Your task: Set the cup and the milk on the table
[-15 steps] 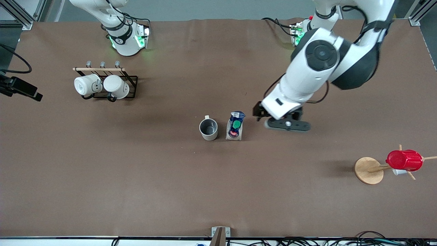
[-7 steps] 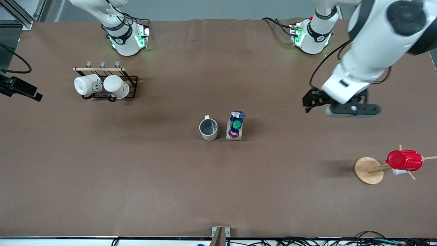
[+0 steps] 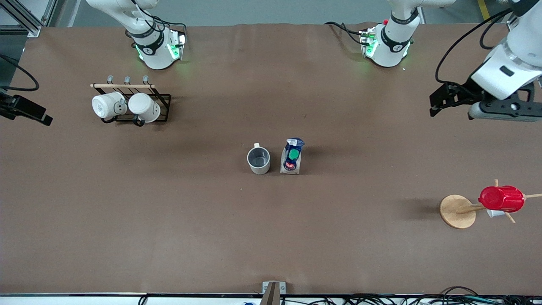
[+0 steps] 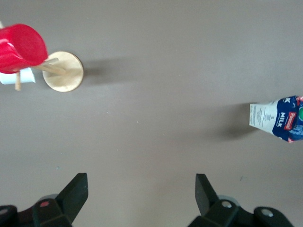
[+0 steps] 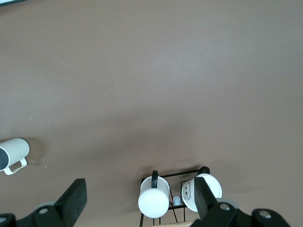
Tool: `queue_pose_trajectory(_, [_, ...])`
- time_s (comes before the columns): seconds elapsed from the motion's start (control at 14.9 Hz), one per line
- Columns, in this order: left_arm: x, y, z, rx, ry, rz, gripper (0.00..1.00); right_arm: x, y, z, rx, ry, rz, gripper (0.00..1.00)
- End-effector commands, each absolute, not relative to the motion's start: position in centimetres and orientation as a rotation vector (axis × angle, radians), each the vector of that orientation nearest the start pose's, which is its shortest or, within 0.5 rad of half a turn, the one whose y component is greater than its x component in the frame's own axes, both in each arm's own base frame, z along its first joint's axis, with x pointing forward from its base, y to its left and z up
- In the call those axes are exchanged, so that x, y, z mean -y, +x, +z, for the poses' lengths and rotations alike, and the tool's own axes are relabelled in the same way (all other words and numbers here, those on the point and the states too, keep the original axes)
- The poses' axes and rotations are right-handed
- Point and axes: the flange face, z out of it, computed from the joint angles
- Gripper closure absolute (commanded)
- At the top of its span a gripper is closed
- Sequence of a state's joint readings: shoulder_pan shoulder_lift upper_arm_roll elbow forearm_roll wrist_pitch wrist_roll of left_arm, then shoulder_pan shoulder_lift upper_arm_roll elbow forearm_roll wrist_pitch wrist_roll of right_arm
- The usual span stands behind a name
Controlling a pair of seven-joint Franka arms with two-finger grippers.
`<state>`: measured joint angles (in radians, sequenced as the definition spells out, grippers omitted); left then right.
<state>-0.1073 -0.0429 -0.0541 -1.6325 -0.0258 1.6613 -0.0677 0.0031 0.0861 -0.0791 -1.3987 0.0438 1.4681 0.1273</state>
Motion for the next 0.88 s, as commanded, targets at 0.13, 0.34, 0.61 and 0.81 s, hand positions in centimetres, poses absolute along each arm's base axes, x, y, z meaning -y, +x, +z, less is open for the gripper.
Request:
queue_pose_trajectory(0.13, [9.1, 54.3, 65.1, -0.145, -3.167, -0.151, 0.00, 3.6, 56.5, 65.0, -0.329, -3.078, 0.026, 0.00])
queue_pose_trajectory(0.34, [9.0, 54.5, 65.1, -0.131, -3.170, -0.146, 0.00, 3.6, 56.5, 65.0, -0.329, -3.078, 0.026, 0.00])
queue_pose_trajectory(0.61, [9.0, 54.7, 64.2, -0.128, -3.168, -0.117, 0.00, 3.6, 56.5, 65.0, -0.329, -3.078, 0.026, 0.00])
queue_pose_trajectory(0.81, [8.9, 54.8, 63.9, -0.123, -3.168, -0.107, 0.00, 3.6, 56.5, 65.0, -0.329, -3.078, 0.026, 0.00])
